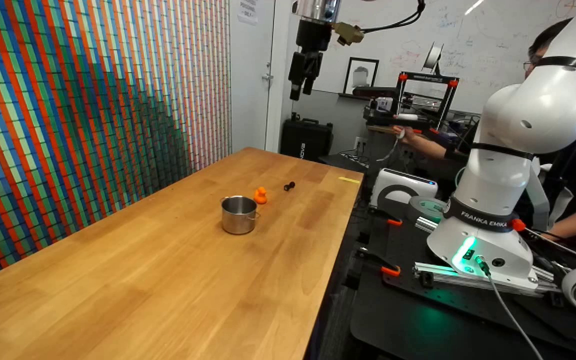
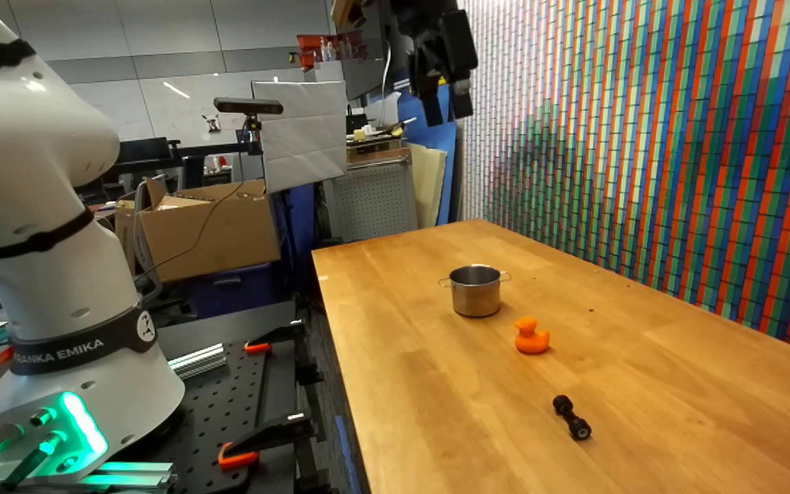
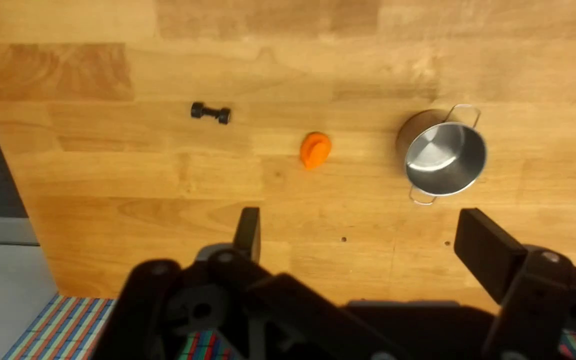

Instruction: Place the orange rubber duck inside the silver pot

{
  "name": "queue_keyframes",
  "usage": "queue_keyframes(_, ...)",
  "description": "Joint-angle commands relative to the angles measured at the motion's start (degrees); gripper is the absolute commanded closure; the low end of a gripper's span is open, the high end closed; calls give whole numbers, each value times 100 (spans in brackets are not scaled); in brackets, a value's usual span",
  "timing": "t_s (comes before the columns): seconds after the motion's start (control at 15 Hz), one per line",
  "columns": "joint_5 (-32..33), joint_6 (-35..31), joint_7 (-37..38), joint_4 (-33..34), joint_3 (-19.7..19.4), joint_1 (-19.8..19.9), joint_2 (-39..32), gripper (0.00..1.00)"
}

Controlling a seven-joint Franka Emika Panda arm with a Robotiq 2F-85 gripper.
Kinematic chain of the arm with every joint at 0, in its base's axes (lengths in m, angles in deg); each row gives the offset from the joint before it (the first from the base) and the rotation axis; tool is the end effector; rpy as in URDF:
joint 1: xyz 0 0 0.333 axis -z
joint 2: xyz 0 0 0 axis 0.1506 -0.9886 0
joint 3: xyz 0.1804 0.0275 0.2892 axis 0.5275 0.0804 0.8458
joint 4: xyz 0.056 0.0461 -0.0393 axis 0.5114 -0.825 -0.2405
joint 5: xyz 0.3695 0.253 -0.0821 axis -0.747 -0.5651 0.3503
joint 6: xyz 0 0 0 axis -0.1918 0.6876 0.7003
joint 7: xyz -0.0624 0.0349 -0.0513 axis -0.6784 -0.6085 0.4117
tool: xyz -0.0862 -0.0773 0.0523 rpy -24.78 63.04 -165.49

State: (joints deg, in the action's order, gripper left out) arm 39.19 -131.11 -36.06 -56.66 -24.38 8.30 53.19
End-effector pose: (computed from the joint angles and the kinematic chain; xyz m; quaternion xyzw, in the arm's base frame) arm 0.4944 0.0189 0.4347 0.9960 0.0306 0.0695 0.0470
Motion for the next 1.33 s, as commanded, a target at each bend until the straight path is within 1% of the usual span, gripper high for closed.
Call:
queue_keyframes(0.0, 667, -1018, 439, 426, 79, 252, -1185, 0)
queue_keyframes(0.13, 1009, -1466, 878, 545, 76, 308, -1832, 0)
queue_keyframes(0.27, 1291, -1629, 1317, 711, 15, 263, -2417, 0)
queue_keyframes(0.4, 1377, -1776, 1697, 831, -92, 143, -2887, 0)
queue_keyframes(0.6, 1311, -1971, 2075, 1034, -265, -34, -3552, 0)
queue_keyframes(0.87, 1157, -2211, 2347, 1281, -558, -248, -4188, 0)
queue_keyframes(1.07, 1061, -2417, 2524, 1413, -744, -386, -4535, 0)
queue_keyframes(1.27, 816, -2677, 2667, 1464, -827, -503, -4775, 0)
